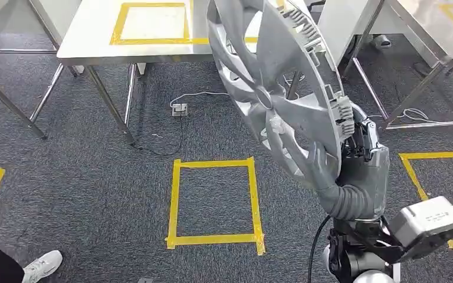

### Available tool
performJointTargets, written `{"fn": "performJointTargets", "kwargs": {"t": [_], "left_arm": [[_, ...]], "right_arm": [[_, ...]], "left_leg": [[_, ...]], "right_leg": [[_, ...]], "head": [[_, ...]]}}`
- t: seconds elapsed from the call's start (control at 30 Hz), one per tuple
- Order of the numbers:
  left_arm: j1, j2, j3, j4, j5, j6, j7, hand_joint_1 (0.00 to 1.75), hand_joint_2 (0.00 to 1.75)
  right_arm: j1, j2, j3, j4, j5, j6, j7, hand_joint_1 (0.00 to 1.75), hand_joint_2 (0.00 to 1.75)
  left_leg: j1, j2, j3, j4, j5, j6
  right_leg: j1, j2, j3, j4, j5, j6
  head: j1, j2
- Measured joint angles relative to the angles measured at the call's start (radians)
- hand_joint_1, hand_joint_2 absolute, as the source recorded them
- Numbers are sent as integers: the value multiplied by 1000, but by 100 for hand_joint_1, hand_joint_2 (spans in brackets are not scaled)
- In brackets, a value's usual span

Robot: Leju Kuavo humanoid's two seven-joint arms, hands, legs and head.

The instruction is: Take the parts from the cabinet and place them on the table.

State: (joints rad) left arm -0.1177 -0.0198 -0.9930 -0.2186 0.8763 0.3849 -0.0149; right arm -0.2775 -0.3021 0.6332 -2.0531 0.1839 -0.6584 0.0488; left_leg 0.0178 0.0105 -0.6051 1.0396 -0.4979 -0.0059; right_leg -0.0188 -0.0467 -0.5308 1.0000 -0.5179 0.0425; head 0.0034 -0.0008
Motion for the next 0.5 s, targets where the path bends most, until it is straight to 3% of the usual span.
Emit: {"fn": "performJointTargets", "kwargs": {"t": [0.5], "left_arm": [[0, 0, 0, 0, -2, -10, 6, 0, 0]], "right_arm": [[0, 0, -1, 0, -11, 3, -2, 175, 175]], "left_leg": [[0, 0, 0, 0, 0, 0]], "right_leg": [[0, 0, 0, 0, 0, 0]], "head": [[0, 0]]}}
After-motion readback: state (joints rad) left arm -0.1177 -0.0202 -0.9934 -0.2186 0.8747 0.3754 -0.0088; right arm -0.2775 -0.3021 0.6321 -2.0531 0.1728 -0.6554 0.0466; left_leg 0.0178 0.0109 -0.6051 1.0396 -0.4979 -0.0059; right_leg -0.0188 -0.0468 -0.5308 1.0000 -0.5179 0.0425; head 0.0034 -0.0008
